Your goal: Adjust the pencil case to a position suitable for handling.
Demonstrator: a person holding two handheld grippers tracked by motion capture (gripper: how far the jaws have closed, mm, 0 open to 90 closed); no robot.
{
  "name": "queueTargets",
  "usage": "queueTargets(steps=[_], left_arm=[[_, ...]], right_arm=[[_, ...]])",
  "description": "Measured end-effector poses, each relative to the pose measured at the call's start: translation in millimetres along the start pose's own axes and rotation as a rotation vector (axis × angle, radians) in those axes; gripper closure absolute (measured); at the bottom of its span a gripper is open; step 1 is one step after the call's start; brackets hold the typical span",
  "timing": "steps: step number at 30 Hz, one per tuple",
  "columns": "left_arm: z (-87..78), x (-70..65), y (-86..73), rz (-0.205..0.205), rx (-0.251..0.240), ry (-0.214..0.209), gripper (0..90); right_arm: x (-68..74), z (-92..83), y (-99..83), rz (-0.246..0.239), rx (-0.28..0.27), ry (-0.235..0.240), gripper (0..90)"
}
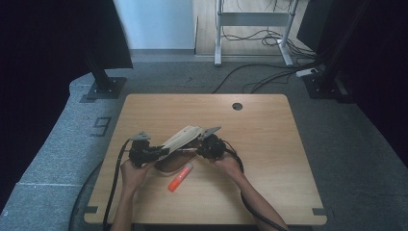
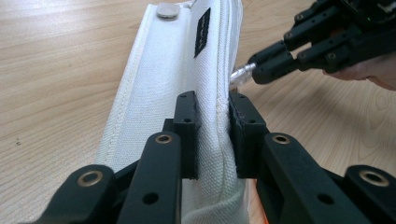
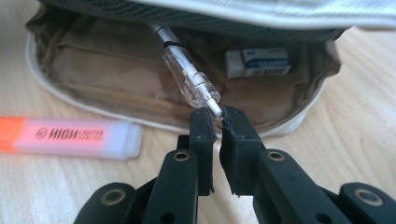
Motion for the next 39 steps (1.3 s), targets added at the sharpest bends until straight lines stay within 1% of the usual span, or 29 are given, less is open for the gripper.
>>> queueTargets(steps=[2,5,9,15,19,21,23,24,27,29,31,34,39], left_arm=[[-0.1,-0.1,0.0,0.001,0.0,0.0,75.4],[0.1,-0.5,0.1,0.003,-0.002,0.0,75.4],[0.1,-0.4,0.1,0.003,-0.001,-0.001,75.3],[0.0,-0.4,0.1,0.005,-0.002,-0.001,75.3],[0.1,-0.4,0.1,0.005,-0.002,-0.001,75.3],[-0.1,-0.2,0.0,0.0,-0.002,-0.004,75.2],[0.1,-0.2,-0.2,0.001,0.0,-0.005,75.2],[0.2,-0.2,-0.3,-0.002,0.0,-0.007,75.2],[0.1,0.2,-0.5,-0.006,-0.002,-0.011,75.2],[0.1,0.7,-0.6,-0.013,-0.003,-0.015,75.1],[0.2,1.1,-0.7,-0.017,-0.006,-0.018,75.2],[0.1,1.5,-0.8,-0.022,-0.007,-0.021,75.2],[0.5,1.2,-1.0,-0.013,-0.006,-0.019,75.0]], right_arm=[[-2.9,1.0,4.0,-0.004,-0.005,-0.006,81.9],[-5.3,3.8,9.9,0.002,-0.007,-0.008,81.9],[-6.5,11.4,16.2,-0.001,0.01,-0.015,81.8],[-7.3,17.9,16.0,0.002,0.015,-0.008,79.9],[-5.0,11.5,15.5,0.007,0.002,-0.003,73.8],[-3.5,6.9,16.0,0.0,-0.007,-0.002,69.2],[-1.3,1.6,16.1,-0.006,-0.015,0.001,64.0],[0.2,-1.6,15.9,-0.007,-0.02,0.005,58.8],[3.4,-6.5,14.2,-0.01,-0.025,0.002,49.9],[6.0,-9.4,12.8,-0.014,-0.031,0.009,44.7],[9.6,-12.9,10.9,-0.03,-0.035,0.012,39.1],[14.9,-16.5,7.5,-0.047,-0.035,0.023,36.6],[21.5,-17.1,4.0,-0.05,-0.036,0.03,38.6]])
Point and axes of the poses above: each handheld gripper's, and its own axes: z roughly forward along the jaws, y roughly out of its top, x roughly to its left, the point moved 5 cm from there along z, roughly forward along the jaws, and after that the axes turned 3 degrees about x, right-handed, at the moved point
